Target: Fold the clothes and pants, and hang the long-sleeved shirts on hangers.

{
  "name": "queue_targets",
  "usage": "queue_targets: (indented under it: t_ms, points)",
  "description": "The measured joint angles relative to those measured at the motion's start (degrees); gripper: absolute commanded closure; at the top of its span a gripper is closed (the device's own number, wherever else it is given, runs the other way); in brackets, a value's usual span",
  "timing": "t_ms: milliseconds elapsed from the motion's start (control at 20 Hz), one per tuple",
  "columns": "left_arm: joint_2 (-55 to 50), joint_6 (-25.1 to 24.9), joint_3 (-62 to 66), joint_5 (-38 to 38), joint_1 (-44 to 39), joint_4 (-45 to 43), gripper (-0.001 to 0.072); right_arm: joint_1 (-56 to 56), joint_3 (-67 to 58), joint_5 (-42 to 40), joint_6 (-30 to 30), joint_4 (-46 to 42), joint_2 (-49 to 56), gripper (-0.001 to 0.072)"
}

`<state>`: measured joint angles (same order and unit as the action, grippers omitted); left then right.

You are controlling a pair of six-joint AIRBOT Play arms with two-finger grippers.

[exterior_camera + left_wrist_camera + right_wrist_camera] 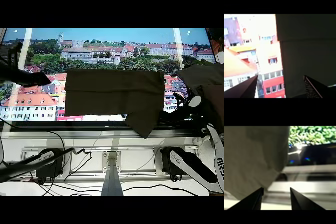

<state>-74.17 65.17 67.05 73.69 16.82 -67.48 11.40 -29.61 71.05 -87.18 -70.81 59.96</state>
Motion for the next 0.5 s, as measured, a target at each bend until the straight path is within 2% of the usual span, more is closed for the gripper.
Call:
queue_targets:
  t_ms: [150,200,250,400,450,500]
  points:
    - [-2.8,0.0,-4.5,-1.4,0.0,-0.6,0.0116,0.0,3.2,-4.3,1.6,5.9,1.0,0.0347]
    - [-3.8,0.0,-5.7,-1.7,0.0,-0.7,0.0117,0.0,4.0,-4.9,2.9,8.3,1.4,0.0461]
    - [-4.8,0.0,-6.8,-1.7,0.0,-0.8,0.0116,0.0,4.7,-6.0,4.4,10.4,1.9,0.0517]
    - [-7.0,0.0,-9.5,-2.0,0.0,-0.7,0.0117,0.0,5.6,-8.3,8.8,13.6,2.6,0.0613]
    - [-7.5,0.0,-10.4,-1.7,0.0,-0.5,0.0117,0.0,5.8,-8.7,10.0,14.2,2.7,0.0696]
    - [-7.9,0.0,-11.3,-1.6,0.0,-0.3,0.0117,0.0,5.9,-9.1,10.9,14.6,2.8,0.0697]
